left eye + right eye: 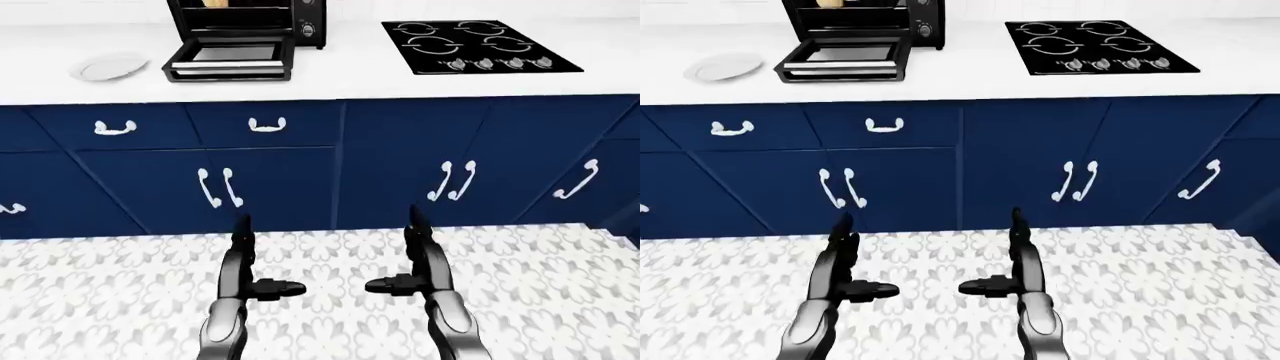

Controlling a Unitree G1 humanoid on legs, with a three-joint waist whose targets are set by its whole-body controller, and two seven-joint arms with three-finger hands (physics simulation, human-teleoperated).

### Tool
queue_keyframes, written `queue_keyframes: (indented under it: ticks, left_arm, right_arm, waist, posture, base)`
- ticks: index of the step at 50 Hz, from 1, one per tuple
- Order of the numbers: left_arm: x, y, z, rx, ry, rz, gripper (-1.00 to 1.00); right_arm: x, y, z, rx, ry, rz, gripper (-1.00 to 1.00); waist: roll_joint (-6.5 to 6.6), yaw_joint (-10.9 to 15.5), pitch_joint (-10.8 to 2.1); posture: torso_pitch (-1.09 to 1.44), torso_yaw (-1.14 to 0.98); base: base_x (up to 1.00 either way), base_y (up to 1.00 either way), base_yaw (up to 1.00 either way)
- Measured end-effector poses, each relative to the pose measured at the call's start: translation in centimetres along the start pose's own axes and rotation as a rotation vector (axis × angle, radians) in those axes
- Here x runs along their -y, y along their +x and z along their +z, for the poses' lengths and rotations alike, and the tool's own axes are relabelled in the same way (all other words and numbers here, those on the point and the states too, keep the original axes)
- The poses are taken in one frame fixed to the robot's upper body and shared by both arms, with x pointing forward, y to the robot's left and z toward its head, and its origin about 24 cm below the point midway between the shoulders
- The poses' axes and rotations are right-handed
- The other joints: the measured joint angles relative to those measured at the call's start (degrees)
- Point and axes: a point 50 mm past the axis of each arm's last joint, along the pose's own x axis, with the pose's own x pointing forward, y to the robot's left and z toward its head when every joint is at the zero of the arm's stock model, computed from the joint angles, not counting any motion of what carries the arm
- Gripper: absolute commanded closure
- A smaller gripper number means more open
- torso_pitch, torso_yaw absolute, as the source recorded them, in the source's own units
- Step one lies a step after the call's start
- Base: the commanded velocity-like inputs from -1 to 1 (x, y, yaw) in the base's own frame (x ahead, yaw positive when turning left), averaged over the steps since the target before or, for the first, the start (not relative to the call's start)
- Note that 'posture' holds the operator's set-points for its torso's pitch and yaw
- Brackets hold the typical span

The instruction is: Pick the bread from the tray and place it on the plate on the counter.

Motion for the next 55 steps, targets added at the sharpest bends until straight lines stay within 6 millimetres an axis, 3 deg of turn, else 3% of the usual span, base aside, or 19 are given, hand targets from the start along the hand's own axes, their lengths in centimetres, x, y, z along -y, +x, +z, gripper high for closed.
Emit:
queue_keyframes:
  ticks: [1, 3, 5, 9, 17, 22, 25, 28, 29, 32, 41, 42, 43, 44, 47, 50, 52, 54, 55]
  left_arm:
    - [-0.1, 0.2, 0.8, 0.012, 0.011, -0.002, -1.0]
    - [-0.5, 1.0, 4.5, 0.102, 0.034, 0.0, -1.0]
    - [-0.6, 1.2, 6.9, 0.161, 0.048, 0.003, -1.0]
    - [-0.6, 1.6, 9.7, 0.19, 0.071, -0.002, -1.0]
    - [-2.0, 3.3, 15.4, 0.257, 0.106, 0.045, -1.0]
    - [-2.3, 3.3, 19.0, 0.347, 0.141, 0.046, -1.0]
    - [-2.7, 3.2, 19.7, 0.373, 0.153, 0.055, -1.0]
    - [-3.0, 2.7, 20.2, 0.383, 0.156, 0.074, -1.0]
    - [-3.2, 2.6, 20.2, 0.381, 0.158, 0.085, -1.0]
    - [-3.9, 2.3, 19.9, 0.352, 0.154, 0.116, -1.0]
    - [-4.9, 1.0, 23.3, 0.433, 0.178, 0.146, -1.0]
    - [-4.8, 0.9, 23.7, 0.445, 0.18, 0.143, -1.0]
    - [-4.6, 0.9, 23.9, 0.449, 0.179, 0.133, -1.0]
    - [-4.4, 1.0, 23.9, 0.443, 0.184, 0.121, -1.0]
    - [-3.9, 1.3, 24.4, 0.43, 0.201, 0.09, -1.0]
    - [-3.9, 0.8, 25.8, 0.475, 0.206, 0.093, -1.0]
    - [-3.9, 0.2, 26.4, 0.509, 0.21, 0.099, -1.0]
    - [-3.9, -0.2, 26.9, 0.524, 0.215, 0.104, -1.0]
    - [-4.1, -0.3, 26.9, 0.522, 0.216, 0.112, -1.0]
  right_arm:
    - [0.0, 0.2, 0.8, 0.019, -0.011, 0.002, -1.0]
    - [0.1, 0.8, 4.5, 0.136, -0.039, 0.002, -1.0]
    - [0.0, 0.7, 7.1, 0.224, -0.045, 0.005, -1.0]
    - [0.1, 0.6, 10.1, 0.3, -0.047, 0.01, -1.0]
    - [1.1, 1.4, 16.0, 0.379, -0.092, -0.014, -1.0]
    - [1.3, 0.9, 18.7, 0.459, -0.102, -0.02, -1.0]
    - [1.2, 0.5, 19.7, 0.49, -0.105, -0.01, -1.0]
    - [1.4, -0.1, 20.9, 0.521, -0.107, -0.014, -1.0]
    - [1.2, -0.1, 21.0, 0.522, -0.1, -0.009, -1.0]
    - [0.3, 0.2, 20.8, 0.481, -0.101, 0.033, -1.0]
    - [0.5, -0.7, 24.4, 0.566, -0.127, 0.038, -1.0]
    - [0.5, -0.7, 24.9, 0.575, -0.131, 0.036, -1.0]
    - [0.7, -0.6, 25.1, 0.576, -0.132, 0.029, -1.0]
    - [0.8, -0.4, 25.2, 0.566, -0.13, 0.024, -1.0]
    - [0.9, 0.0, 25.7, 0.548, -0.129, 0.013, -1.0]
    - [0.5, -0.8, 26.8, 0.602, -0.128, 0.031, -1.0]
    - [0.4, -1.5, 27.2, 0.633, -0.128, 0.039, -1.0]
    - [0.4, -1.9, 27.6, 0.646, -0.126, 0.042, -1.0]
    - [0.3, -1.9, 27.5, 0.642, -0.118, 0.049, -1.0]
  waist:
    - [-0.24, -0.1, -0.21]
    - [-0.16, 0.3, -2.49]
    - [-0.58, 0.5, -1.81]
    - [-0.33, 0.5, -3.69]
    - [0.64, 0.0, -3.97]
    - [-0.26, -0.4, -4.73]
    - [1.09, -1.1, -3.46]
    - [4.56, -1.6, -2.87]
    - [4.78, -1.1, -2.81]
    - [4.27, -0.3, -1.99]
    - [-2.14, 0.6, -1.72]
    - [-2.42, 0.3, -1.85]
    - [-1.56, -0.2, -1.58]
    - [-1.53, -0.5, -1.46]
    - [-2.46, -0.5, -2.5]
    - [-0.77, -0.9, -2.43]
    - [1.39, -1.4, -1.87]
    - [4.52, -1.3, -2.25]
    - [4.63, -0.8, -2.32]
  posture:
    - [0.0, 0.0]
    - [0.0, 0.0]
    - [0.0, 0.0]
    - [0.0, 0.0]
    - [0.0, 0.0]
    - [0.0, 0.0]
    - [0.0, 0.0]
    - [0.0, 0.0]
    - [0.0, 0.0]
    - [0.0, 0.0]
    - [0.0, 0.0]
    - [0.0, 0.0]
    - [0.0, 0.0]
    - [0.0, 0.0]
    - [0.0, 0.0]
    - [0.0, 0.0]
    - [0.0, 0.0]
    - [0.0, 0.0]
    - [0.0, 0.0]
  base:
    - [0.0, 0.0, 0.0]
    - [0.0, 0.0, 0.0]
    - [0.0, 0.0, 0.0]
    - [0.0, 0.0, 0.0]
    - [0.0, 0.11, 0.0]
    - [0.08, 0.37, 0.0]
    - [0.2, 0.47, 0.0]
    - [0.2, 0.47, 0.0]
    - [0.2, 0.47, 0.0]
    - [0.19, 0.47, 0.0]
    - [0.19, 0.47, 0.0]
    - [0.2, 0.47, 0.0]
    - [0.2, 0.47, 0.0]
    - [0.2, 0.47, 0.0]
    - [0.2, 0.47, 0.0]
    - [0.2, 0.47, 0.0]
    - [0.2, 0.47, 0.0]
    - [0.2, 0.47, 0.0]
    - [0.2, 0.4, 0.0]
